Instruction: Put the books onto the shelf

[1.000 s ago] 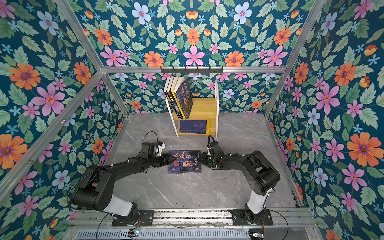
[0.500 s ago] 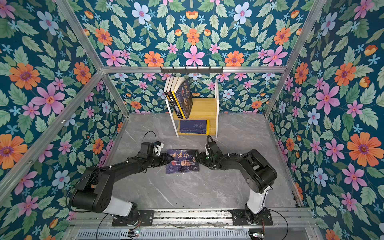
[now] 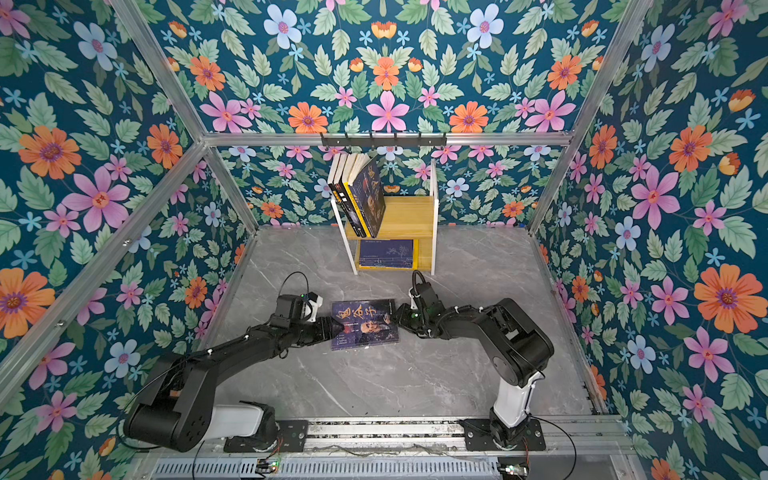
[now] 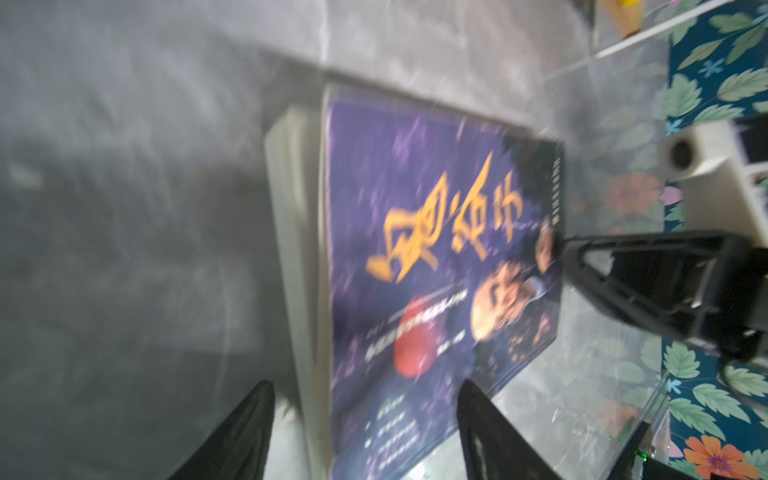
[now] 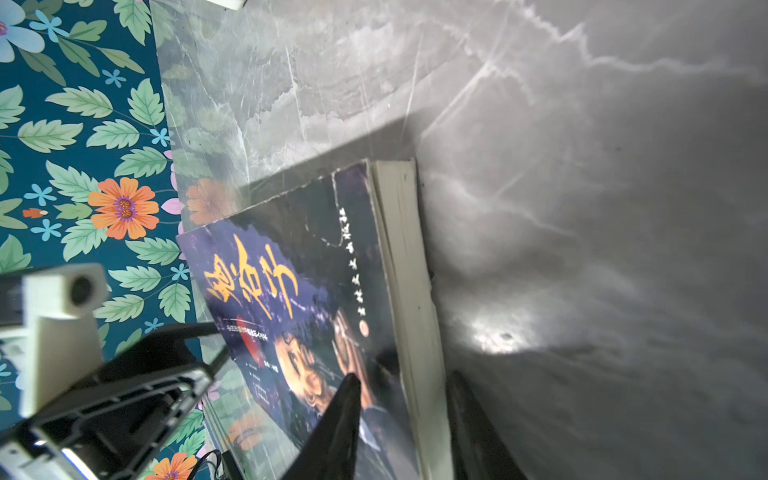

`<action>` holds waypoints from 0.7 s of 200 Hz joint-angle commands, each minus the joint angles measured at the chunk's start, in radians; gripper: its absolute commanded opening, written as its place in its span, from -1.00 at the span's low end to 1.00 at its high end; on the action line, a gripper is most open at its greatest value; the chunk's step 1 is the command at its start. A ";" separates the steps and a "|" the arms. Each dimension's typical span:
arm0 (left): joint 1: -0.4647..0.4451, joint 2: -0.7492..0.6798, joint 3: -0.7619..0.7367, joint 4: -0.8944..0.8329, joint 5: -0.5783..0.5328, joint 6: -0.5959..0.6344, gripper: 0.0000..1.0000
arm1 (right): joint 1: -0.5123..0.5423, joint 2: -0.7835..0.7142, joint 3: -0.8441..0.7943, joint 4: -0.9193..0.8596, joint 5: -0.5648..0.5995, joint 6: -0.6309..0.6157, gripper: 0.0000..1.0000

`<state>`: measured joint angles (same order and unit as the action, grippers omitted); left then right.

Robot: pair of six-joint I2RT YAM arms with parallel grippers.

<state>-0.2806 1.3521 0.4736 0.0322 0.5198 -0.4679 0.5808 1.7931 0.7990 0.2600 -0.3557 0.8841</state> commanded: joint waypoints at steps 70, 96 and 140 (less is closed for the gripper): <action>-0.034 0.020 0.006 -0.004 0.024 -0.031 -0.36 | 0.025 -0.006 -0.015 -0.209 0.053 0.025 -0.26; -0.033 -0.006 0.030 -0.022 0.021 -0.019 -0.54 | 0.029 0.005 0.004 -0.225 0.049 0.020 -0.26; -0.028 -0.018 0.055 -0.021 0.030 -0.020 -1.00 | 0.034 -0.001 0.014 -0.233 0.055 0.018 -0.27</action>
<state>-0.3077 1.3365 0.5156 -0.0200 0.4999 -0.4900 0.6064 1.7794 0.8154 0.2054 -0.3038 0.8860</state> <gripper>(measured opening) 0.049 0.367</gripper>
